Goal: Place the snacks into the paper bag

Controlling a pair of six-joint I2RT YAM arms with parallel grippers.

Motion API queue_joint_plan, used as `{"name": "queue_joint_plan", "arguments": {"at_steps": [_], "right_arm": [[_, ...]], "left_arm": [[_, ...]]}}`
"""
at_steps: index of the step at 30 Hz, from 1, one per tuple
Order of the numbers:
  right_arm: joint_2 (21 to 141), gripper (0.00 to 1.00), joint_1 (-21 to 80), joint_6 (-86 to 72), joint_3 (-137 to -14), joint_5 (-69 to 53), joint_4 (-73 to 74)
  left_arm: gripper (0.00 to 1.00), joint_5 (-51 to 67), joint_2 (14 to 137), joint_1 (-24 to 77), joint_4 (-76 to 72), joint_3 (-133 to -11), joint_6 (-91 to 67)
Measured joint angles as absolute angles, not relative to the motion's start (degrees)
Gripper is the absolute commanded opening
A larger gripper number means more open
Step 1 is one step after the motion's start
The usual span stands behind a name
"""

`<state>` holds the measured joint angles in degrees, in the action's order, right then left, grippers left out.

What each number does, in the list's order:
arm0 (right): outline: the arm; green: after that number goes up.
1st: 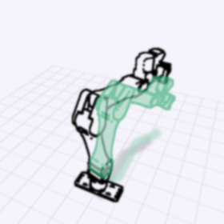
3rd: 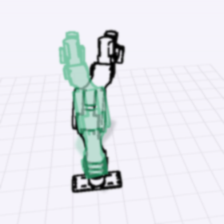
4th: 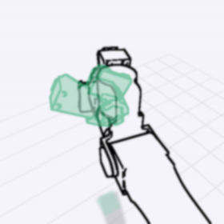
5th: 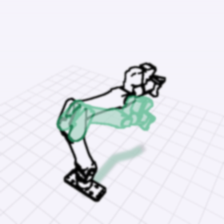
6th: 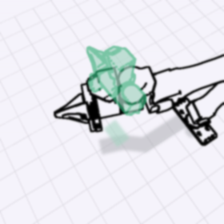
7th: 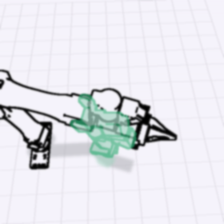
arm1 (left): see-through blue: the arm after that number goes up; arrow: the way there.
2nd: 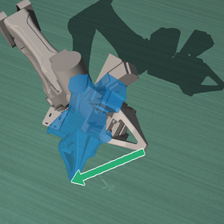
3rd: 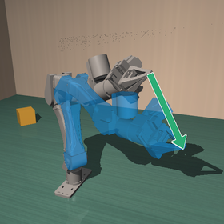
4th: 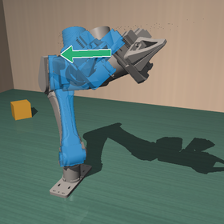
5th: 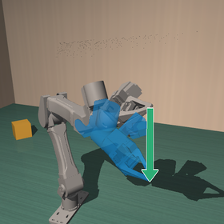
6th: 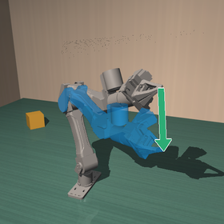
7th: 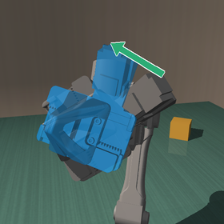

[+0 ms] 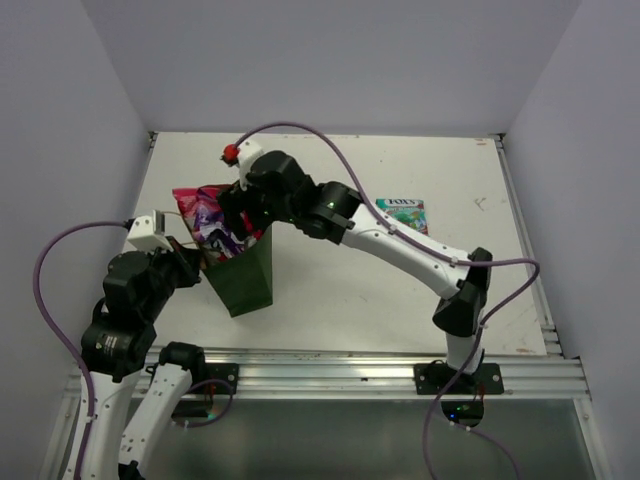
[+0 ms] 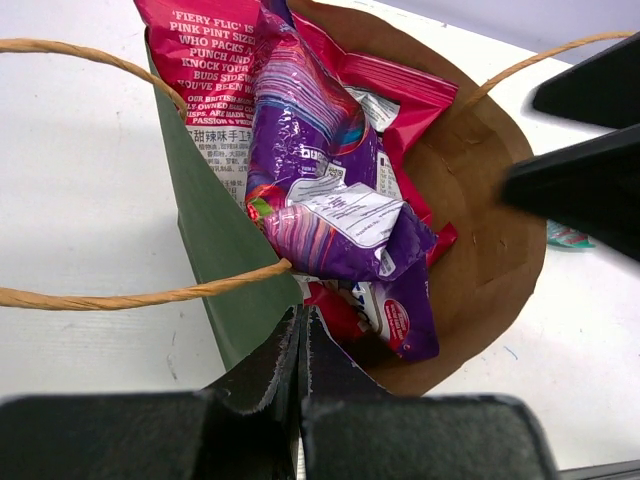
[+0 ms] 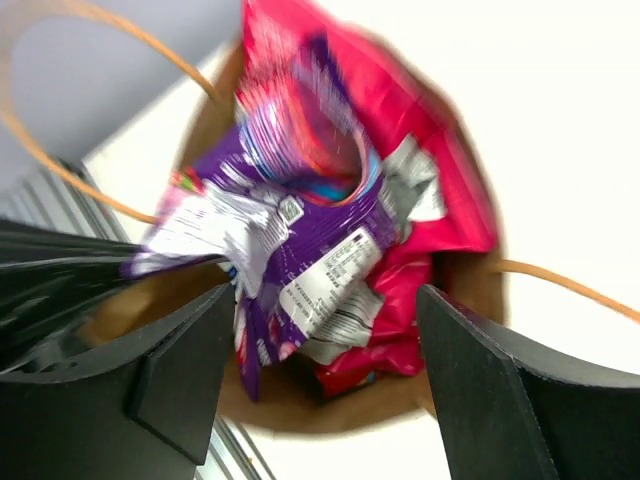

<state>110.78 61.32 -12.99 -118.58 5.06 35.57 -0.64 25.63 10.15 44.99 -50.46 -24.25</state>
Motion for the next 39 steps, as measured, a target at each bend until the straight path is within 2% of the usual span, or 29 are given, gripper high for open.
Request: {"name": "queue_joint_plan", "arguments": {"at_steps": [9, 15, 19, 25, 29, 39], "right_arm": [[89.19, 0.86, 60.64, -7.97, -117.54, 12.71, 31.11], [78.67, 0.96, 53.76, -9.15, -104.18, 21.34, 28.27], [81.73, 0.99, 45.78, -12.69, -89.8, 22.52, 27.83], [93.17, 0.99, 30.5, -18.5, -69.47, 15.55, 27.55], [93.47, 0.99, 24.23, -19.64, -67.64, 13.93, 26.96], [101.01, 0.98, 21.76, -19.33, -68.55, 11.07, 21.76]], "left_arm": [[0.0, -0.1, 25.89, 10.15, 44.47, -50.15, -24.25], [0.0, 0.4, 25.96, 10.15, 44.12, -49.95, -24.27], [0.0, 0.69, 25.96, 10.15, 43.79, -49.82, -24.23], [0.0, 0.89, 25.96, 10.15, 43.72, -49.76, -24.16], [0.0, 1.17, 25.98, 10.15, 43.09, -49.47, -24.16], [0.0, 1.56, 26.41, 10.15, 42.24, -49.08, -24.16]]}}
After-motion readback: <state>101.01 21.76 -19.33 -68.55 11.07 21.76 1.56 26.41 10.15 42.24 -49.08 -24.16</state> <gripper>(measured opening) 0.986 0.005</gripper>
